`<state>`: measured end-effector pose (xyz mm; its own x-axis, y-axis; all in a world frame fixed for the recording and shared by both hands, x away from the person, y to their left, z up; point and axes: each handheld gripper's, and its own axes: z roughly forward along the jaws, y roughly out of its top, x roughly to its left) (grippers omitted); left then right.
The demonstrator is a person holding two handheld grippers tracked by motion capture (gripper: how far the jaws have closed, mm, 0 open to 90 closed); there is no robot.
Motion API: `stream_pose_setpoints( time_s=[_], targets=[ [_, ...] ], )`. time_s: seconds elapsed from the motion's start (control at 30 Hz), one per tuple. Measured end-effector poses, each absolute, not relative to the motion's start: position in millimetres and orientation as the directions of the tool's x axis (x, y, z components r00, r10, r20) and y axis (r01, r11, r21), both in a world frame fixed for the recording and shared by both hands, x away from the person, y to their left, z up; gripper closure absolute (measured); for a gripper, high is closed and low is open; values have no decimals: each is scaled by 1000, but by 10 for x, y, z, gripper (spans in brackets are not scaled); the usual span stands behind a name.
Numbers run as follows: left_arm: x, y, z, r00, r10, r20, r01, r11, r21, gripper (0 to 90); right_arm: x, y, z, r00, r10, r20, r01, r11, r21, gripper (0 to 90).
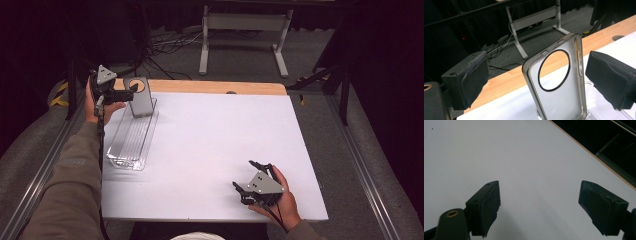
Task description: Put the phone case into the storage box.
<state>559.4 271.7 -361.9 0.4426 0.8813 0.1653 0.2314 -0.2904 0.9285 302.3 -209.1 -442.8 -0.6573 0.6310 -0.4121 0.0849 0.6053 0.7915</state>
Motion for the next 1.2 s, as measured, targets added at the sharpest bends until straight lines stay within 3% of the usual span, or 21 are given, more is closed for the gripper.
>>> stream_pose_setpoints(
  time_s=[1.2],
  targets=[
    [5053, 2689, -3638, 475, 872, 121, 153, -218, 964, 67, 3040, -2126, -4392, -658, 639, -398, 79, 585, 807, 186]
  ],
)
